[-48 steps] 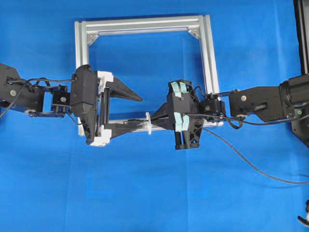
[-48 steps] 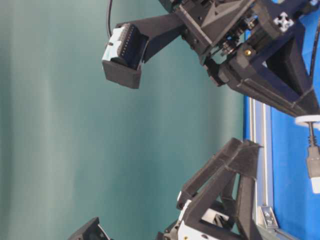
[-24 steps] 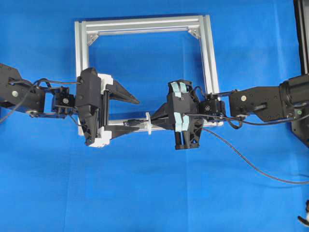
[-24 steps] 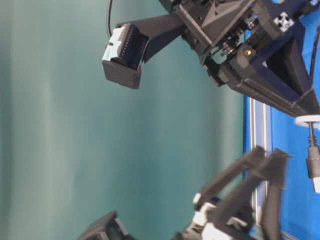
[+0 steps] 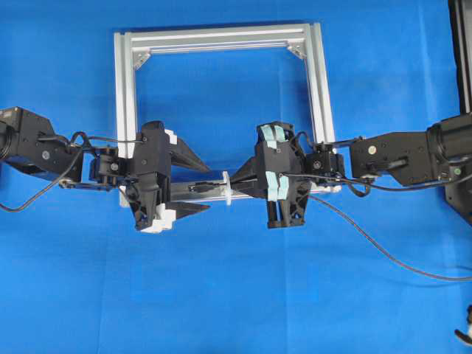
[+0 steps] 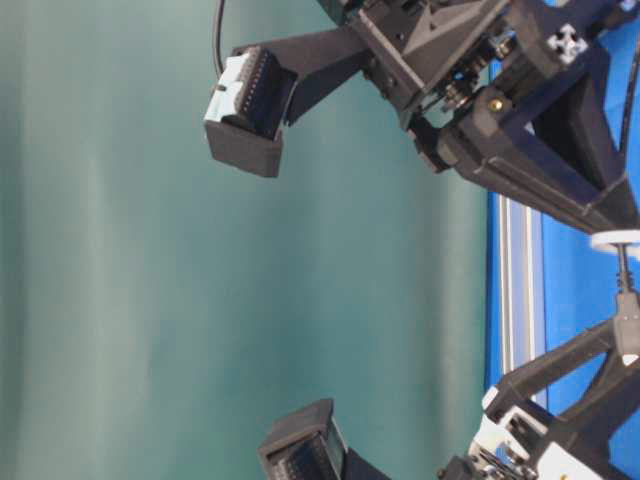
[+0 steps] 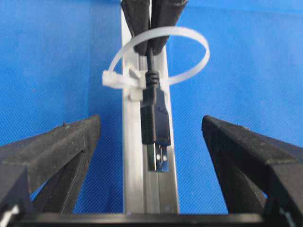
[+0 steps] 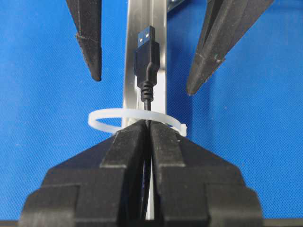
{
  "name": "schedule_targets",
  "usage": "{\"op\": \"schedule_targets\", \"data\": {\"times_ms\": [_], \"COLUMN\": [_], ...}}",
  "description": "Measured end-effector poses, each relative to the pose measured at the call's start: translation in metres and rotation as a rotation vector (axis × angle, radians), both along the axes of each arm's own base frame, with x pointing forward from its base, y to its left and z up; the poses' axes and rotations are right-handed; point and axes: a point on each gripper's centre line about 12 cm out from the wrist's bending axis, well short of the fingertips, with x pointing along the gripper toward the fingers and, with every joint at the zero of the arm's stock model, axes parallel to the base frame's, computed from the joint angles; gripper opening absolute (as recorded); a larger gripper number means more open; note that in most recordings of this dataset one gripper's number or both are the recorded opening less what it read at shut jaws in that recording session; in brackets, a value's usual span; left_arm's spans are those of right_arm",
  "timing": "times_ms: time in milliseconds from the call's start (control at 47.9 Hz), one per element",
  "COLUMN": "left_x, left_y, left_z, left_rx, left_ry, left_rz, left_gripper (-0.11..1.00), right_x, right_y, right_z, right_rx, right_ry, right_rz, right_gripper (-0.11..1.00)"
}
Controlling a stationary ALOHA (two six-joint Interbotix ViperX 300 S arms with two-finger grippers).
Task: Insert the wire through the string loop located in the center.
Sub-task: 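Close the left gripper on the USB plug past the loop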
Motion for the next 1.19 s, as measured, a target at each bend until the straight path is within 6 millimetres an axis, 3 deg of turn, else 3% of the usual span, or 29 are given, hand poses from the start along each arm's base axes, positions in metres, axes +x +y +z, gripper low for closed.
{"op": "schedule_targets", "data": {"times_ms": [1191], "left_x": [0.0030], "left_y": [0.0000], "left_z": [0.0037], "left_rx": [-0.002], "left_ry": [-0.026], "left_rz": [0.002], "left_gripper": [0.91], "right_x": [-0.0003], "right_y": [0.0000], "right_z": [-0.0005], "right_rx": [0.000], "right_ry": [0.005], "right_rz": [0.000], "right_gripper": [-0.02]}}
